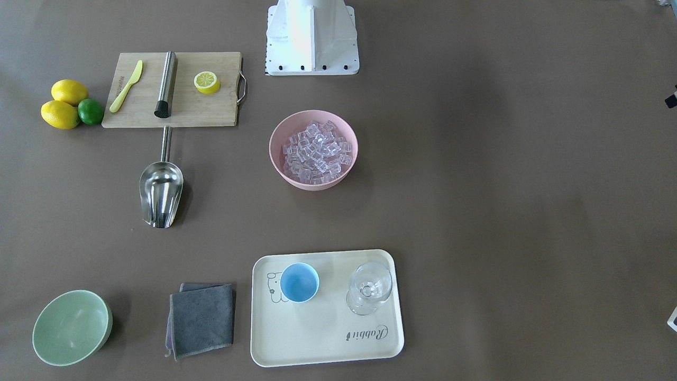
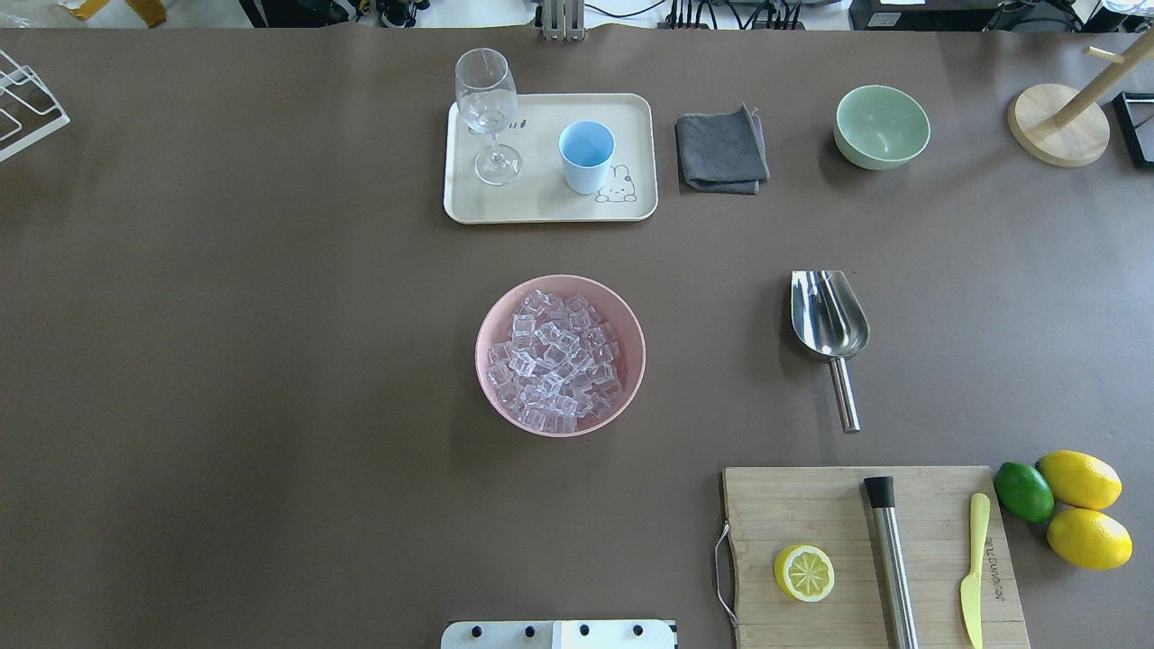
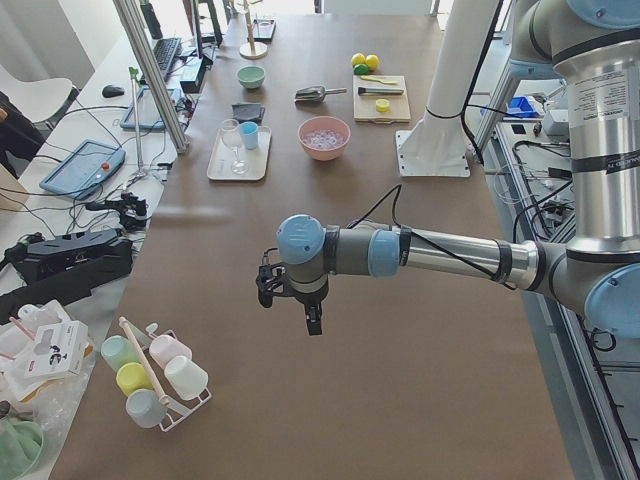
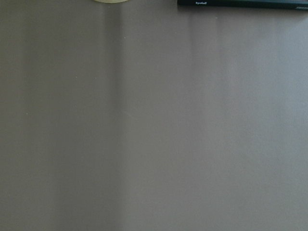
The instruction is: Put ice in cup with scoop
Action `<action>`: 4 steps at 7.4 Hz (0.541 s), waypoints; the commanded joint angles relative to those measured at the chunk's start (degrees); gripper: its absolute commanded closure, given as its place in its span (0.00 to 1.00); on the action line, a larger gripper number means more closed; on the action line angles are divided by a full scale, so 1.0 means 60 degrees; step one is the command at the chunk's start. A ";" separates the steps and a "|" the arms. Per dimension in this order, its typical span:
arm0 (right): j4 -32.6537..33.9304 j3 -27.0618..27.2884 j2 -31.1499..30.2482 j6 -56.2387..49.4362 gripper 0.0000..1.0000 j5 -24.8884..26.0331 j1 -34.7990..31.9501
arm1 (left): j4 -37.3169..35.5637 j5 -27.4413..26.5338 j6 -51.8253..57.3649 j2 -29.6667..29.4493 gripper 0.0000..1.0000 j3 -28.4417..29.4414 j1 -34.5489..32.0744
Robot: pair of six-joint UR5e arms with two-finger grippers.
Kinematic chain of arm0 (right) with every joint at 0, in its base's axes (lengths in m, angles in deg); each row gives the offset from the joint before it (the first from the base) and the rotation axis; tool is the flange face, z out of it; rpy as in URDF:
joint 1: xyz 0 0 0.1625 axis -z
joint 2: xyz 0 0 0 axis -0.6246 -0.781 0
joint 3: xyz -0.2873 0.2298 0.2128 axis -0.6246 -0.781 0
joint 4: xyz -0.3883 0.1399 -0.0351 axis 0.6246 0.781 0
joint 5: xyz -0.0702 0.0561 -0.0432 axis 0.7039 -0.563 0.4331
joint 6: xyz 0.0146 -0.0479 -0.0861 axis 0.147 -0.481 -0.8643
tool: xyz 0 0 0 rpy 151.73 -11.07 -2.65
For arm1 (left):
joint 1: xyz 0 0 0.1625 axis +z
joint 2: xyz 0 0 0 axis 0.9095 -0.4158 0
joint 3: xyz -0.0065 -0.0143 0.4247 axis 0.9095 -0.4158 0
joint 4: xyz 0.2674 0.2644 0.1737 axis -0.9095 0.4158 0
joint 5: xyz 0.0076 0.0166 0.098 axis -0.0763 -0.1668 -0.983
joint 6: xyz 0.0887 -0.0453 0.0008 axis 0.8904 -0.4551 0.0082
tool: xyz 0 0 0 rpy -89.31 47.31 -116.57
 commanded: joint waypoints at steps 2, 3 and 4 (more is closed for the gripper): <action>-0.0104 0.0355 0.0121 -0.0097 0.00 0.0070 0.0000 | -0.0132 -0.0523 0.0000 -0.0111 0.02 -0.0168 0.0086; -0.0003 0.0778 0.0136 -0.0010 0.00 0.0055 0.0014 | -0.0146 -0.0615 0.0000 -0.0126 0.02 -0.0168 0.0188; -0.0002 0.0869 0.0078 0.0006 0.00 0.0040 0.0029 | -0.0146 -0.0630 0.0000 -0.0126 0.02 -0.0154 0.0247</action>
